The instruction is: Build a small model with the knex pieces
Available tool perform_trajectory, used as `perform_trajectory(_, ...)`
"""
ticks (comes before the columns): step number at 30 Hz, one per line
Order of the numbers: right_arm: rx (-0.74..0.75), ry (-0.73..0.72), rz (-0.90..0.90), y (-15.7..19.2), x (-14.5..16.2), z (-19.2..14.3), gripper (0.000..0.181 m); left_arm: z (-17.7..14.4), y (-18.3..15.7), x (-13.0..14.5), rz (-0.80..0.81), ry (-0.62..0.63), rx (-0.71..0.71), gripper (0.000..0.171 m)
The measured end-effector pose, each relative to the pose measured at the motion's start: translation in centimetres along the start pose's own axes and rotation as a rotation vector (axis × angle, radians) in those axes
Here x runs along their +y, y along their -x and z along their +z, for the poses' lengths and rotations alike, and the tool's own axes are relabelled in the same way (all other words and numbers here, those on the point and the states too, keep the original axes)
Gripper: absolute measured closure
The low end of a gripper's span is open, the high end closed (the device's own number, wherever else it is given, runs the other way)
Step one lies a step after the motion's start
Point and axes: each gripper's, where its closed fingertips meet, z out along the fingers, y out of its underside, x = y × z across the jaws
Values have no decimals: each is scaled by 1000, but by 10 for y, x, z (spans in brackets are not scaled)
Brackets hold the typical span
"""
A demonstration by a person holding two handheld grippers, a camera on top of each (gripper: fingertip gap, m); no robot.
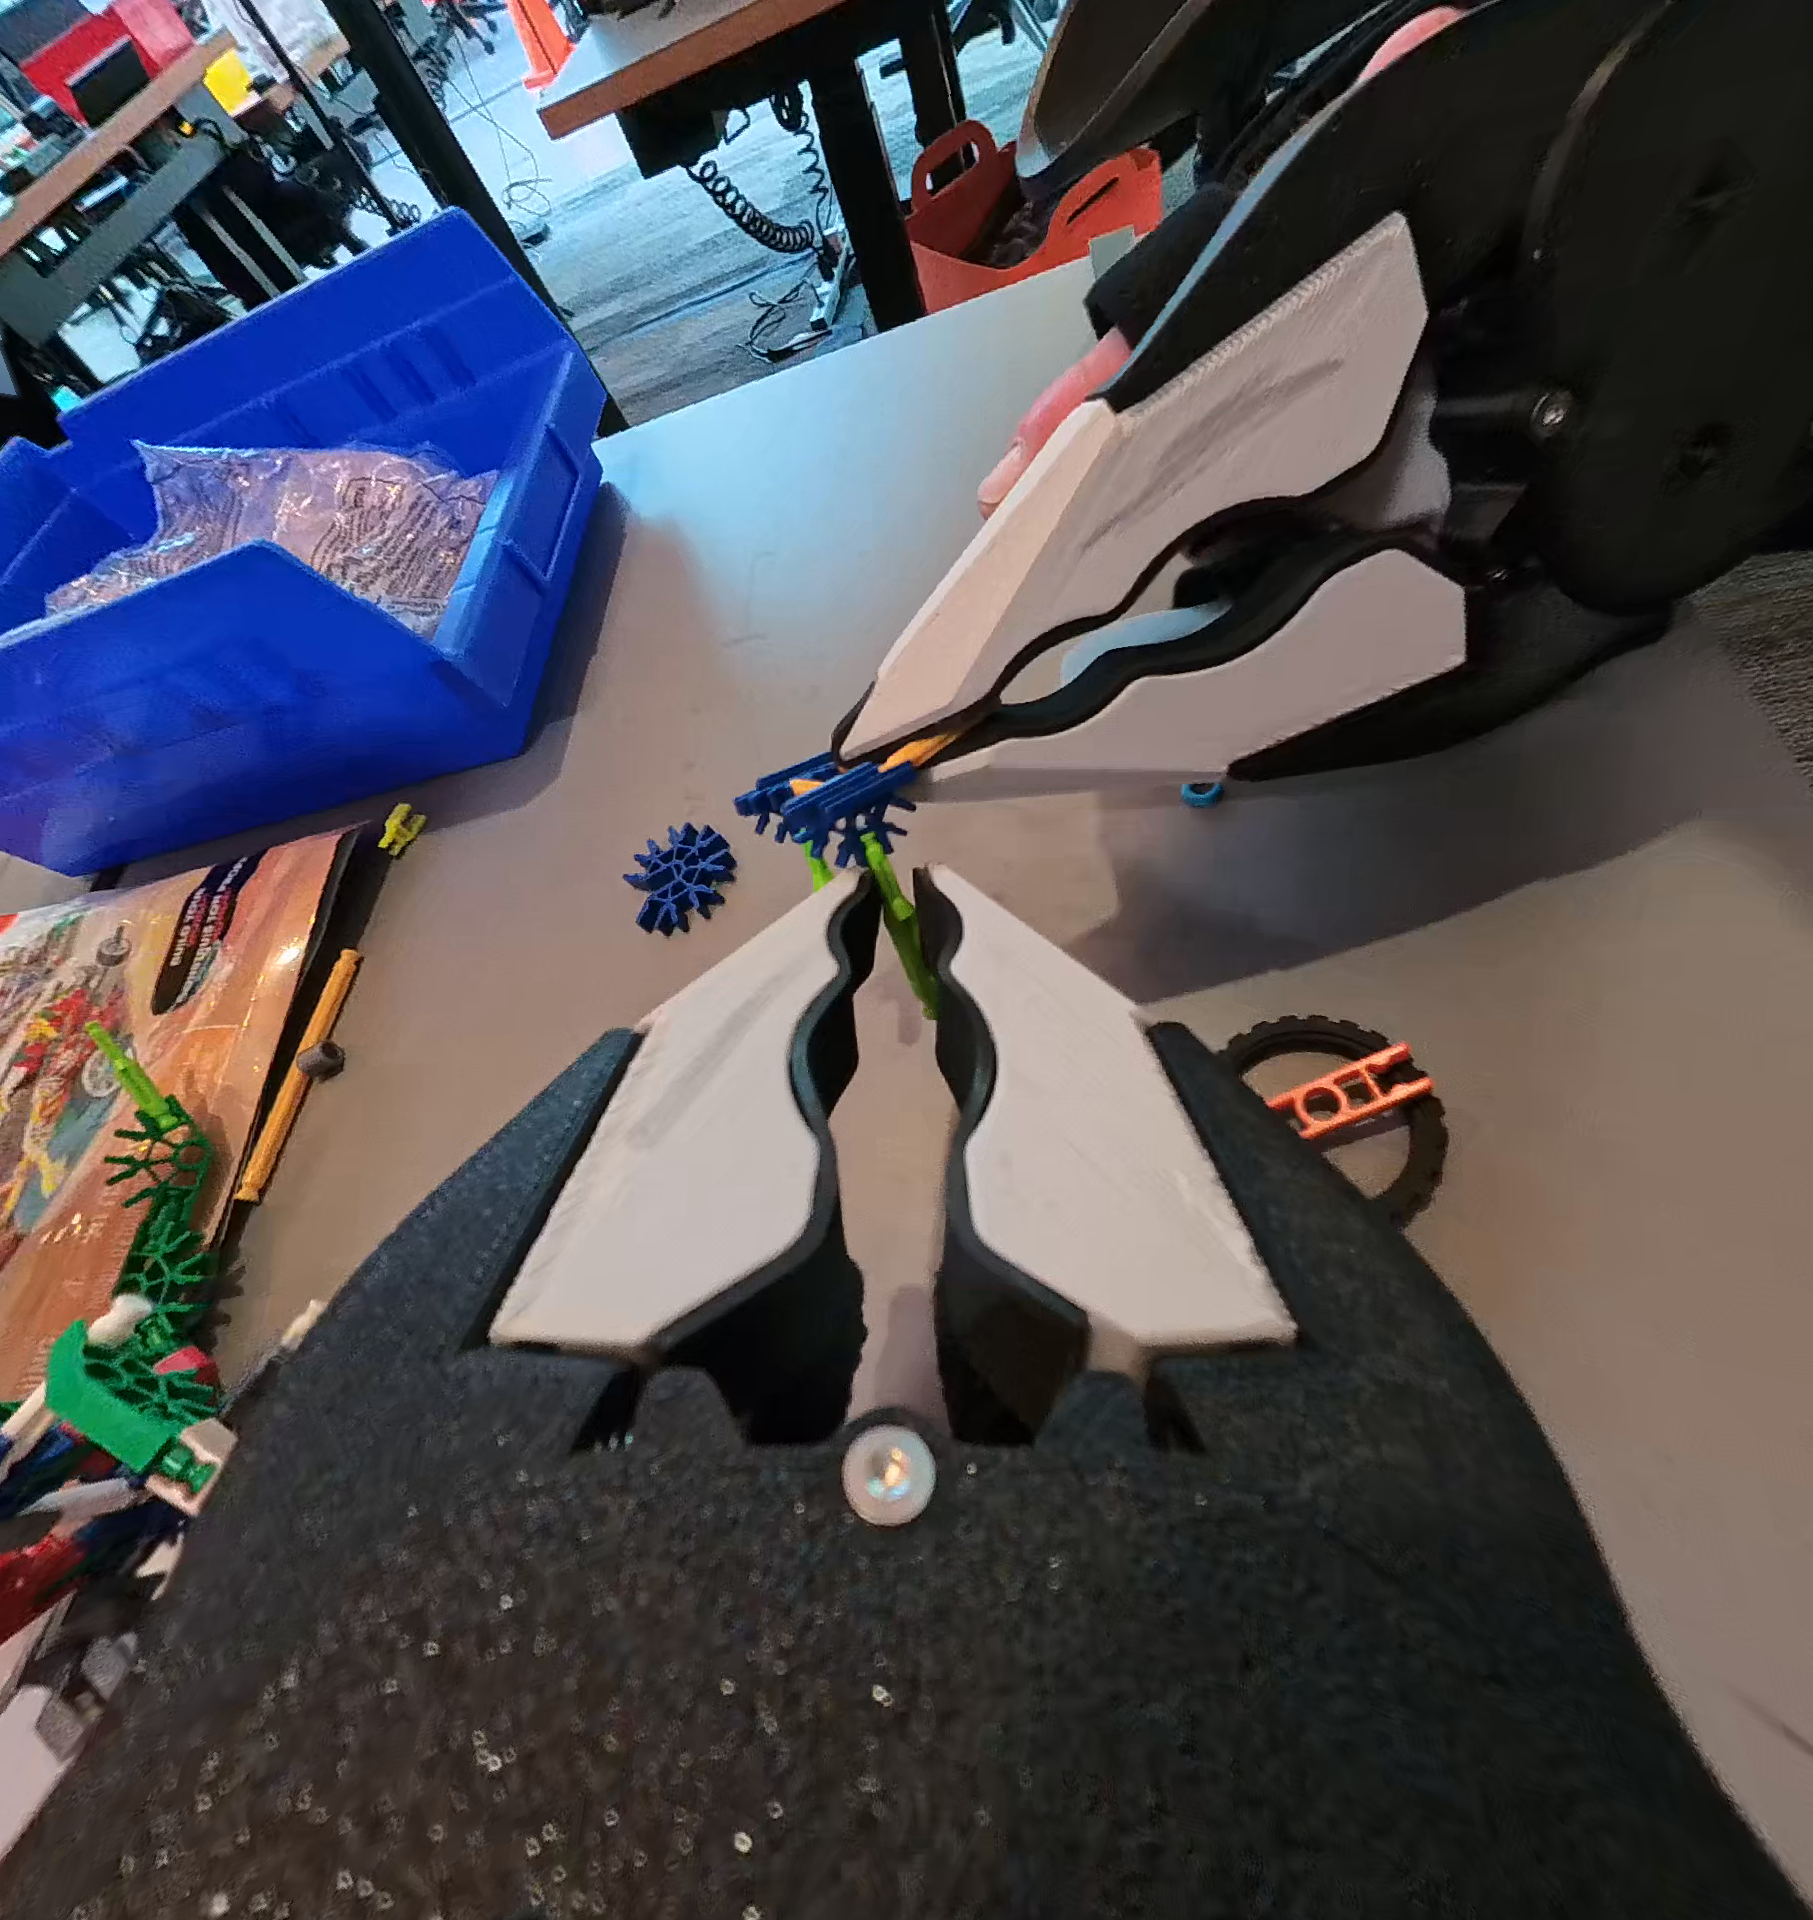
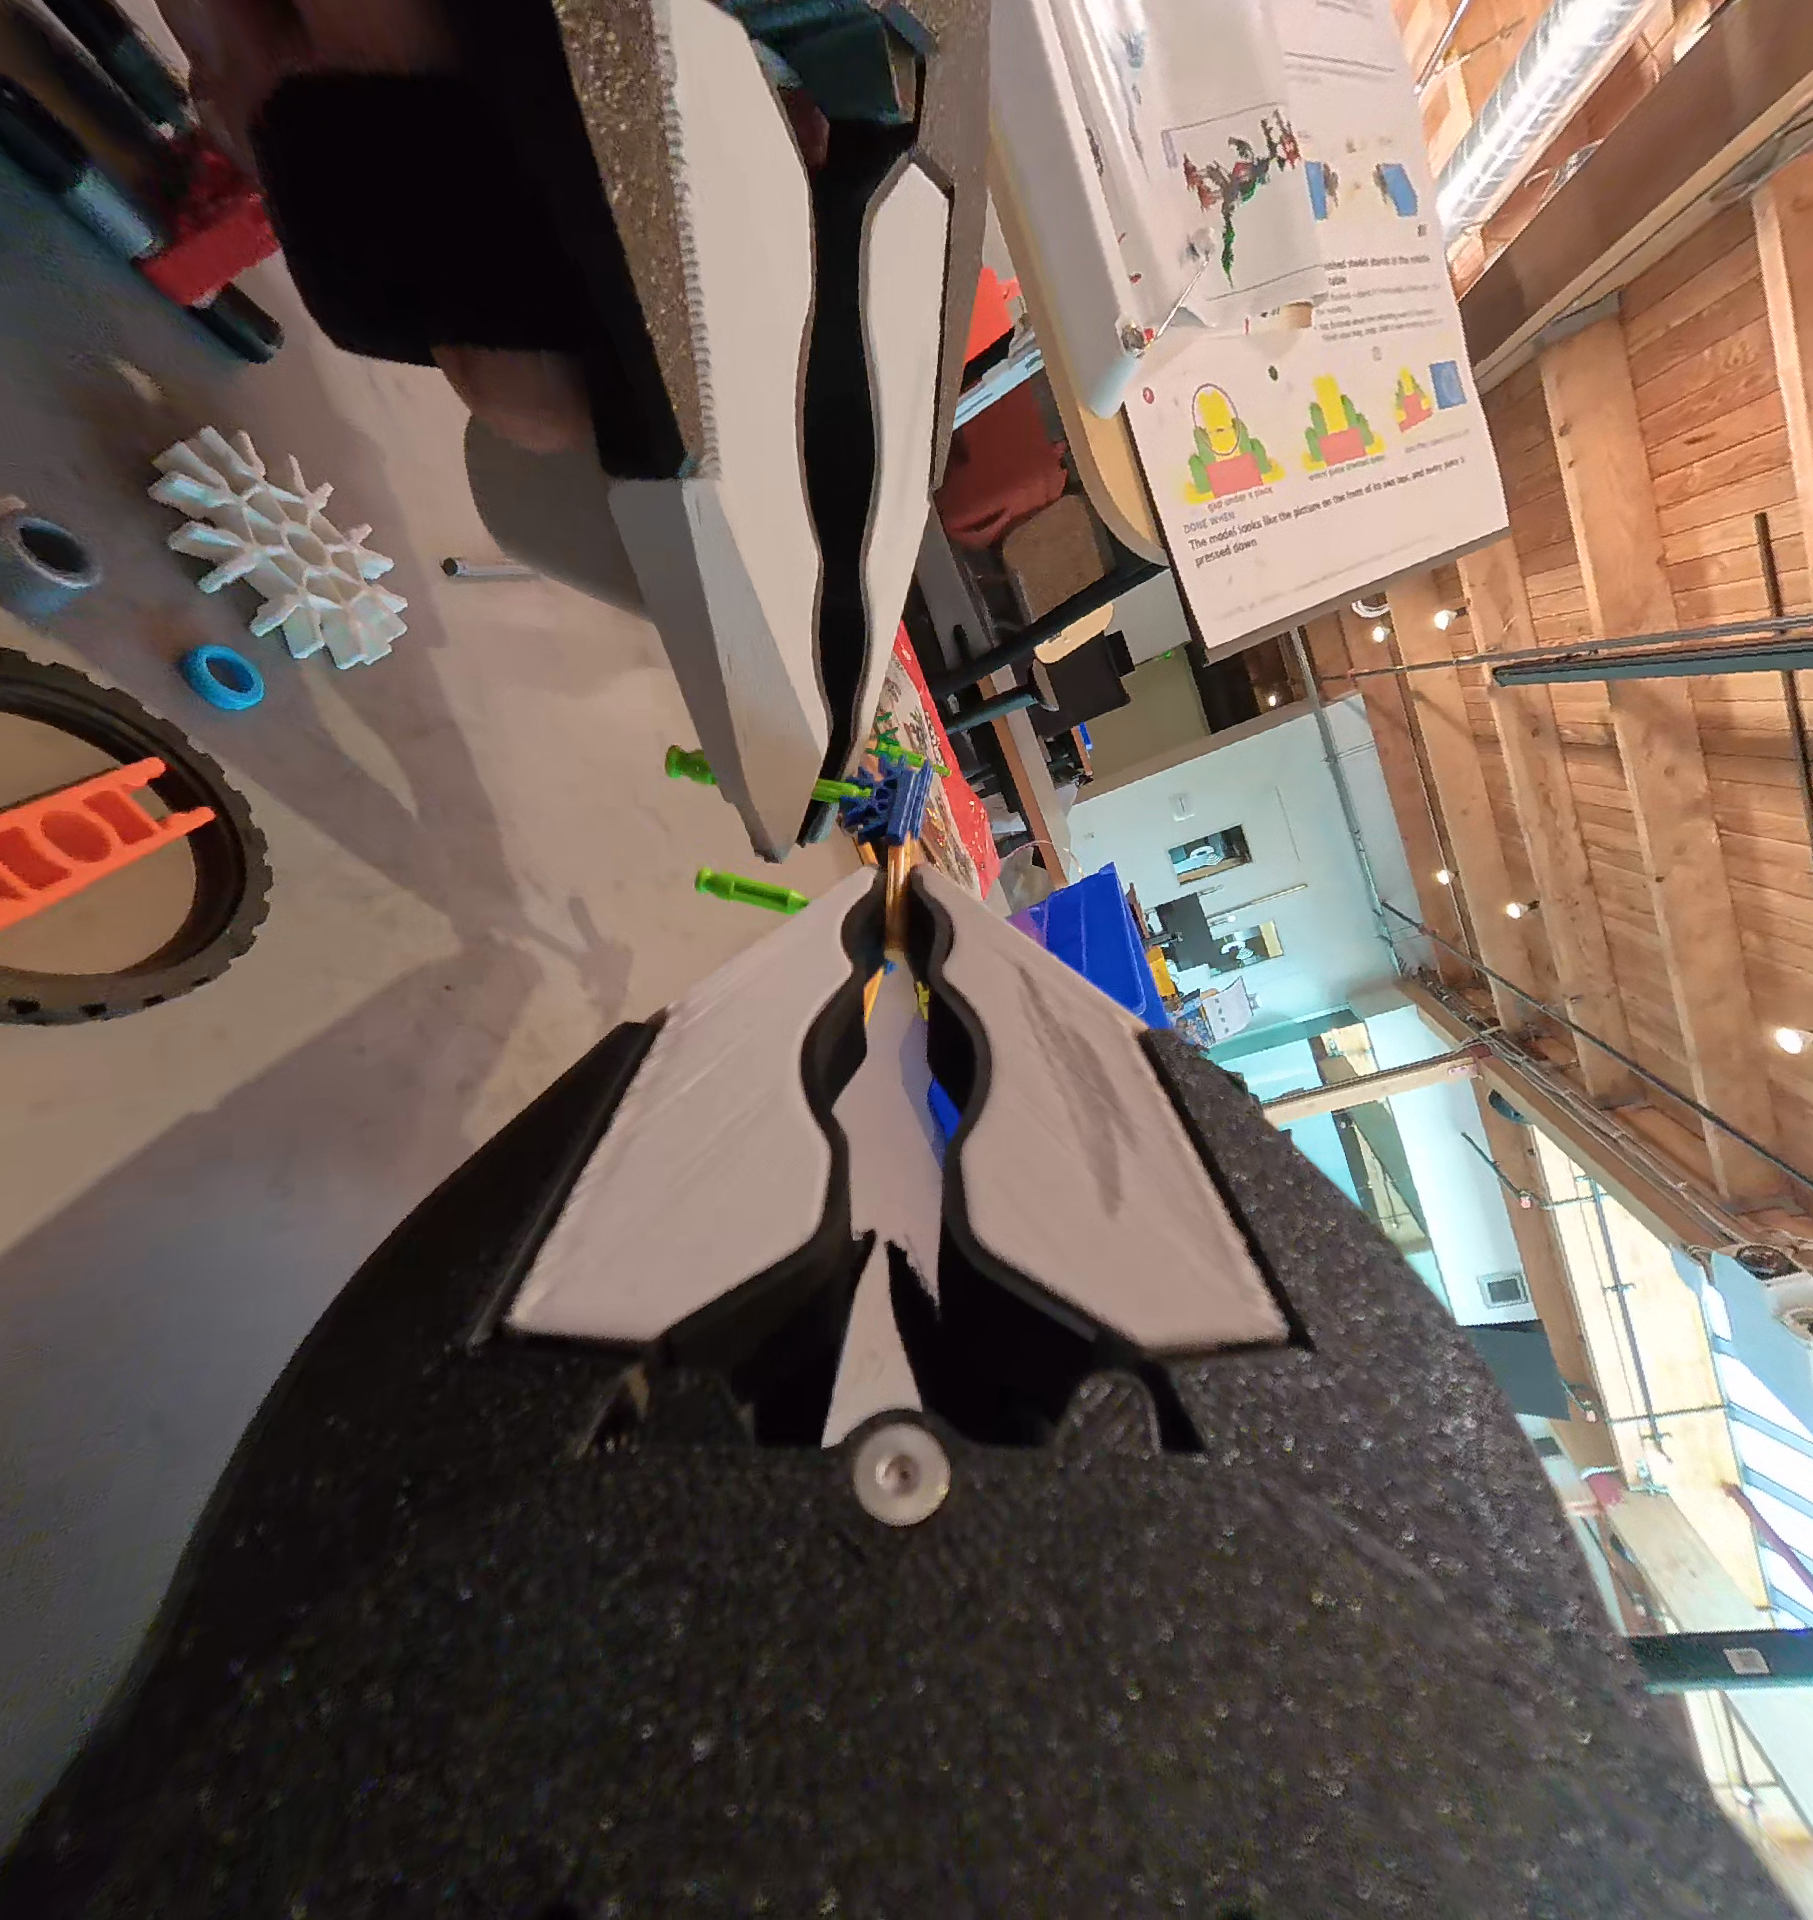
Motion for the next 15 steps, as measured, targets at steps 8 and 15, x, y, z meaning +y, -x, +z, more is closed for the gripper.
perform_trajectory(8, -19, 5, 86, -1, 2, 1, 169, 2, 8, -2, 81, -5, -85, 169)
perform_trajectory(15, -31, -13, 214, -12, 8, -3, 150, 0, 18, -2, 90, -25, -138, 169)
